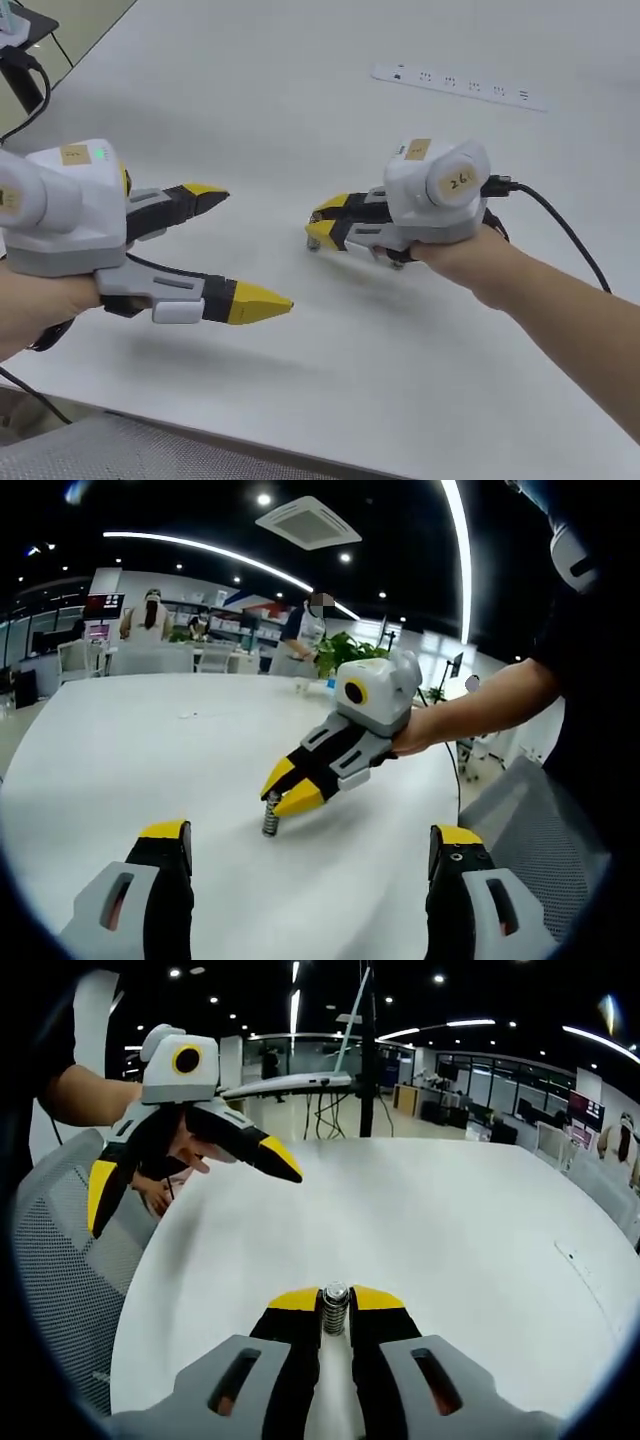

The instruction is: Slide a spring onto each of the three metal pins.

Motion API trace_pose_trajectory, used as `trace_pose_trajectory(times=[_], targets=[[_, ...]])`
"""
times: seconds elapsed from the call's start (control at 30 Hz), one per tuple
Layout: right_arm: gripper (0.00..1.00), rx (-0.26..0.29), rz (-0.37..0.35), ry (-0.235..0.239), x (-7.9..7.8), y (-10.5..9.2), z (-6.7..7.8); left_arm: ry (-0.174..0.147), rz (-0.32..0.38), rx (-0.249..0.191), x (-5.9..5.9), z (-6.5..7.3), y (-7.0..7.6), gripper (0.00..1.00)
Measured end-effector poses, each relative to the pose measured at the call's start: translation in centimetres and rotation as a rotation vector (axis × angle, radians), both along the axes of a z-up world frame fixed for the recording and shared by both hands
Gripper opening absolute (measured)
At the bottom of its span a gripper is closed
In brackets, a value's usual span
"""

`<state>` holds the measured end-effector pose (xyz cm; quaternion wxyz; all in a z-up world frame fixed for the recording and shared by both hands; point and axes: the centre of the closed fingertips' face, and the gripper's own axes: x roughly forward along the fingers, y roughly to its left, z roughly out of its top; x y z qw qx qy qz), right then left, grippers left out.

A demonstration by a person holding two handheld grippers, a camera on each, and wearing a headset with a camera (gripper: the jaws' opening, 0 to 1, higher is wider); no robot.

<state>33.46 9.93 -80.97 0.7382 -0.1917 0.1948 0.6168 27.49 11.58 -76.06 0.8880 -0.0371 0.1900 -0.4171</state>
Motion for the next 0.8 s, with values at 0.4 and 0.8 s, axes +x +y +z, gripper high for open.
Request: trace_pose_trajectory(times=[0.4, 0.8], targets=[[0.14, -0.016, -0.003, 0.005, -0.1, 0.1, 0.2, -0.001, -0.006, 0.001, 0.1, 0.1, -0.2, 0.96], [0.22, 0.001, -0.014, 0.005, -0.5, -0.4, 1.5, -0.005, -0.007, 0.001, 0.3, 0.5, -0.6, 0.97]])
